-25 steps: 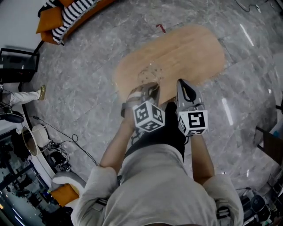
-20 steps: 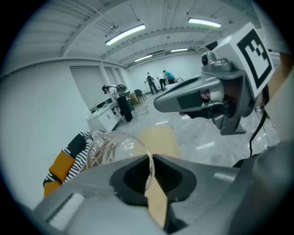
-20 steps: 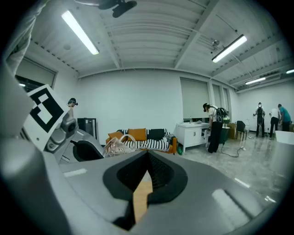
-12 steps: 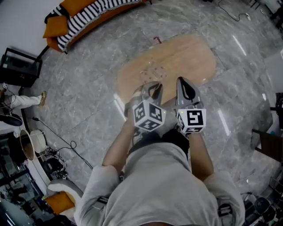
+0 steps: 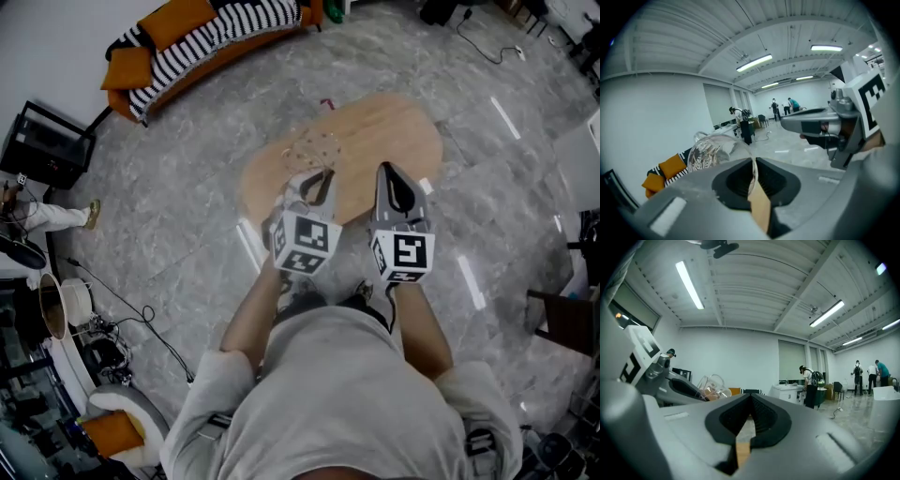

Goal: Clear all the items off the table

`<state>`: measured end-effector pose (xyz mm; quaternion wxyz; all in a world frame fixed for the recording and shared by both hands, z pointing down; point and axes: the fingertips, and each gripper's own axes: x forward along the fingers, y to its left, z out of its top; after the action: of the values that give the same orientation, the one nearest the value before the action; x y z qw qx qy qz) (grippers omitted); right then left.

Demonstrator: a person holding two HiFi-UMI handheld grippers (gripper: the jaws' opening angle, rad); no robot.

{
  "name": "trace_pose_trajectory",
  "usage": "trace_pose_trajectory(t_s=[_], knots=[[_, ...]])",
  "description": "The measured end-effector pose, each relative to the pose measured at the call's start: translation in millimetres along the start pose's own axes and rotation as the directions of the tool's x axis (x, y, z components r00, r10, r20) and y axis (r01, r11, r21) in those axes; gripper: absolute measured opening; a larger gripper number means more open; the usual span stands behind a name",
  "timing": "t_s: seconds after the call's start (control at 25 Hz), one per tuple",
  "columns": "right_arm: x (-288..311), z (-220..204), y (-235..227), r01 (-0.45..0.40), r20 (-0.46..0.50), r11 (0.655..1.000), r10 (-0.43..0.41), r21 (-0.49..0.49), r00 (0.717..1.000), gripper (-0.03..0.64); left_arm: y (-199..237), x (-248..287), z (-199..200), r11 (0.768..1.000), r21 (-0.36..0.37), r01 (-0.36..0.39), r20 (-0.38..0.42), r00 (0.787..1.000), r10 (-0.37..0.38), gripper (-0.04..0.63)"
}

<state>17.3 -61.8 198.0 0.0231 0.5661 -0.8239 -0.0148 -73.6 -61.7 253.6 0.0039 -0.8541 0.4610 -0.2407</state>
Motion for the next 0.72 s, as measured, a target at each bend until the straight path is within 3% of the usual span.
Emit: trace_pose_trajectory(t_s=[0.36,0.72], knots=[[-51,47,-24,0.087,0.145,0.993,-0.075,-0.077,0.987,0.006,-30,-22,39,0.998,-0.052,-0.019,0.11,0.994,0.025,0.044],[-71,49,-36,0.084,0.128,0.991,-0.07,-0.107,0.989,0.005,-62,-26,55,0.999,-0.036,0.018,0.137,0.99,-0.013,0.044]])
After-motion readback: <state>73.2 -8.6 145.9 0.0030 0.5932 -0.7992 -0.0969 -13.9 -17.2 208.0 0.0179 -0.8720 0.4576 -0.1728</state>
